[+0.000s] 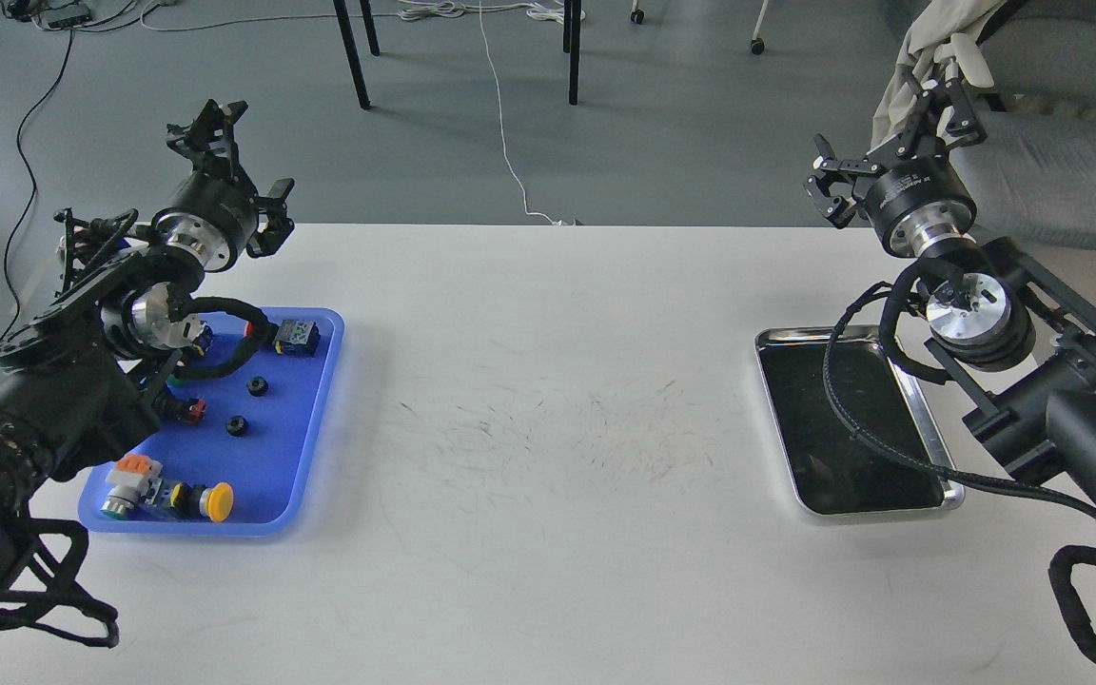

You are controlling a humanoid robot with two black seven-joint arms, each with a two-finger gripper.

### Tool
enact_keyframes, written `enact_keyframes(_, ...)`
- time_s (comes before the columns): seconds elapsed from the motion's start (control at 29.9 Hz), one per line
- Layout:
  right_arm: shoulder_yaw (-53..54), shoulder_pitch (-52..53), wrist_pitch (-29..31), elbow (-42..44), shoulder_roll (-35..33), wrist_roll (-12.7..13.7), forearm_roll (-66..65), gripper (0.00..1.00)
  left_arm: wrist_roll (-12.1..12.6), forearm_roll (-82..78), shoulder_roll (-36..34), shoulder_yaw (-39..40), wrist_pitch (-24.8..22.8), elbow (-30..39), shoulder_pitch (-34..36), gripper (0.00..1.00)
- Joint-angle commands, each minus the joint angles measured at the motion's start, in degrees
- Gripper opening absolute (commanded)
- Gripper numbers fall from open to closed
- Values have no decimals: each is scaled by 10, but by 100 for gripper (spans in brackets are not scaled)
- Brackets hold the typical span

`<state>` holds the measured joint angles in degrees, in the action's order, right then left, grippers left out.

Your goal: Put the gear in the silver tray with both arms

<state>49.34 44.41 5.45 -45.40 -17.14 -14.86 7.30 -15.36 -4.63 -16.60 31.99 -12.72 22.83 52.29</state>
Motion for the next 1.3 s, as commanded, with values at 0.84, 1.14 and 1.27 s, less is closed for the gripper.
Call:
enact_keyframes(0.84, -1, -2, -10, 2, 0, 1, 0, 99, -25, -30, 0, -1, -5, -5, 12, 99)
enact_keyframes(1.14, 1, -5, -10, 2, 1, 0, 0, 99, -26, -29, 3, -1, -1, -5, 12, 99)
enact_keyframes(1.27, 1, -5, -10, 3, 0, 0, 0, 99, -27, -29, 2, -1, -2, -5, 11, 99)
